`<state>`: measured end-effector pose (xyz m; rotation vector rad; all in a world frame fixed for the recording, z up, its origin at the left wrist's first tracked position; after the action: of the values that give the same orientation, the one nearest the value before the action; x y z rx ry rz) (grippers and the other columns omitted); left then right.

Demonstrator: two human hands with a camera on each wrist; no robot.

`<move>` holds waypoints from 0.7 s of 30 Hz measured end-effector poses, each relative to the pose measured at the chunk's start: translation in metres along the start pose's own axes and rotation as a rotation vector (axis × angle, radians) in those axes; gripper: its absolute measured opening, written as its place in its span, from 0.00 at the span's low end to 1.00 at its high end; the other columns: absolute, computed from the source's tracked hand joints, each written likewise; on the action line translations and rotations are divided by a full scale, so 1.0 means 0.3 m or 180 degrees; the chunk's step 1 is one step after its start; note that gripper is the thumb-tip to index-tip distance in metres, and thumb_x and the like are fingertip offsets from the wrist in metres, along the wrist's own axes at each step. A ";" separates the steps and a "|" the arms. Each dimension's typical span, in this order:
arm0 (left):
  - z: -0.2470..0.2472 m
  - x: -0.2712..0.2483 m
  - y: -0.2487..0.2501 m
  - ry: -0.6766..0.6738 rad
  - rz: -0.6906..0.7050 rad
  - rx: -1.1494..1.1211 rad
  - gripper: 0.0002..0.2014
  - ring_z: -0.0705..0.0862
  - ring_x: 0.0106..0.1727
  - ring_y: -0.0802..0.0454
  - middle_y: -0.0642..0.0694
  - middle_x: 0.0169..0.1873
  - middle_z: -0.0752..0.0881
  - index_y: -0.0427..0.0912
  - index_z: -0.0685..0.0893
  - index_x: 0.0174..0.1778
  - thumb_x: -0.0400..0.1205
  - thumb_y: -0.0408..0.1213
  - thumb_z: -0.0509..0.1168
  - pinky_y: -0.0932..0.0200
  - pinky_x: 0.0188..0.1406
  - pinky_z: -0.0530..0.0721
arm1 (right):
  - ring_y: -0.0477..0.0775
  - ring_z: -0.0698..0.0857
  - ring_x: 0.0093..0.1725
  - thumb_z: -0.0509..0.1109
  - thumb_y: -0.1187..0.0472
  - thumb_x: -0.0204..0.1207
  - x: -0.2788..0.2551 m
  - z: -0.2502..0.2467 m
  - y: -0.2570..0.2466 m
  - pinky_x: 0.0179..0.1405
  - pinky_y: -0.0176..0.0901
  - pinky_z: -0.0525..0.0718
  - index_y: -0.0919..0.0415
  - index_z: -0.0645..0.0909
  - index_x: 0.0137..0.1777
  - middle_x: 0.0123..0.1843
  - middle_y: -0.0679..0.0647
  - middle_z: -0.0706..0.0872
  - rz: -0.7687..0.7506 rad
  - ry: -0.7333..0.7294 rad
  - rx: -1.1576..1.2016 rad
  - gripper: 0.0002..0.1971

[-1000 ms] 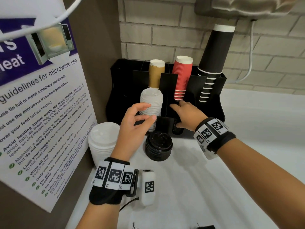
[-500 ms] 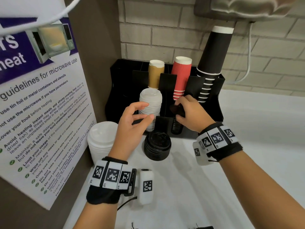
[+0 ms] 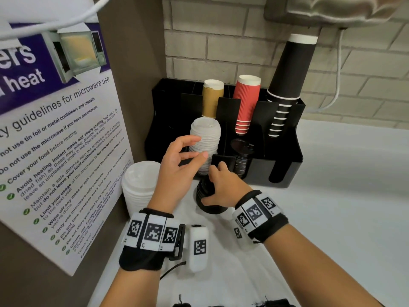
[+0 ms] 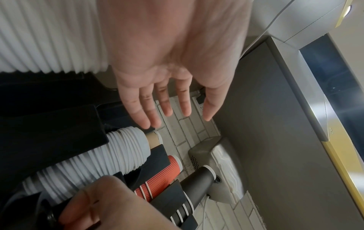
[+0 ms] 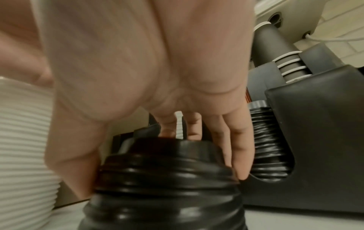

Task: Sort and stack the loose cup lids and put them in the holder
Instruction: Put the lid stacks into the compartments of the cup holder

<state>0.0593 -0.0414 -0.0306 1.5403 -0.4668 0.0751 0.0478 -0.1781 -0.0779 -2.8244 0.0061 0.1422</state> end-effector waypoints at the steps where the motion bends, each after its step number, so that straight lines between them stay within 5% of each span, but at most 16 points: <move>1: -0.001 0.000 -0.001 -0.0002 0.0000 0.0011 0.15 0.85 0.58 0.55 0.50 0.65 0.79 0.50 0.81 0.63 0.81 0.35 0.70 0.56 0.58 0.85 | 0.66 0.79 0.51 0.80 0.47 0.63 0.002 0.002 0.000 0.52 0.61 0.83 0.59 0.68 0.55 0.57 0.57 0.67 -0.0009 0.0016 -0.0005 0.30; 4: -0.001 0.002 -0.002 -0.0017 0.0015 -0.0004 0.16 0.85 0.58 0.56 0.50 0.64 0.80 0.49 0.81 0.64 0.81 0.35 0.70 0.57 0.58 0.85 | 0.65 0.78 0.51 0.80 0.46 0.60 0.003 -0.013 0.011 0.51 0.61 0.83 0.57 0.67 0.53 0.56 0.55 0.68 -0.0033 0.0083 0.0119 0.30; 8: 0.004 0.004 -0.003 -0.0011 0.0052 -0.0045 0.16 0.85 0.57 0.56 0.50 0.64 0.80 0.49 0.81 0.63 0.80 0.35 0.70 0.59 0.55 0.85 | 0.53 0.76 0.45 0.79 0.46 0.58 -0.026 -0.098 0.053 0.41 0.41 0.78 0.55 0.68 0.49 0.51 0.51 0.68 -0.0054 0.0549 0.0845 0.27; 11: 0.029 -0.004 -0.008 -0.0330 -0.0026 -0.0142 0.22 0.84 0.61 0.58 0.57 0.64 0.80 0.58 0.79 0.64 0.76 0.41 0.74 0.66 0.52 0.83 | 0.50 0.74 0.47 0.79 0.53 0.62 -0.066 -0.169 0.079 0.44 0.35 0.75 0.55 0.71 0.49 0.51 0.54 0.72 -0.0126 0.1049 0.1831 0.22; 14: 0.071 -0.024 -0.021 -0.1003 -0.0237 -0.0253 0.39 0.80 0.67 0.64 0.69 0.67 0.77 0.70 0.71 0.71 0.64 0.46 0.77 0.62 0.61 0.83 | 0.52 0.82 0.47 0.77 0.60 0.70 -0.110 -0.198 0.061 0.44 0.41 0.80 0.47 0.72 0.54 0.55 0.58 0.77 -0.0369 0.0909 0.2872 0.18; 18: 0.096 -0.033 -0.022 -0.1223 -0.0079 -0.0475 0.46 0.80 0.71 0.55 0.55 0.73 0.76 0.63 0.66 0.78 0.67 0.37 0.82 0.57 0.65 0.82 | 0.50 0.89 0.49 0.78 0.54 0.70 -0.153 -0.211 0.030 0.47 0.42 0.87 0.39 0.73 0.65 0.56 0.53 0.83 -0.0653 0.0561 0.3384 0.26; 21: 0.085 -0.030 -0.025 -0.1175 -0.0105 -0.0527 0.46 0.82 0.68 0.53 0.52 0.73 0.77 0.61 0.69 0.76 0.63 0.42 0.82 0.55 0.62 0.84 | 0.52 0.88 0.54 0.77 0.50 0.67 -0.167 -0.217 0.035 0.51 0.47 0.87 0.41 0.75 0.68 0.58 0.56 0.84 -0.0734 0.0373 0.3484 0.28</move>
<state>0.0476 -0.0643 -0.0417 1.4003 -0.7205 -0.2719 0.0041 -0.2087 -0.0145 -1.7192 -0.1628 -0.0703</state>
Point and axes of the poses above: each hand's wrist, its own x-axis towards the middle knuckle, its own z-axis out of the palm, y = z × x, the point moved 4 cm from there along x, towards the middle knuckle
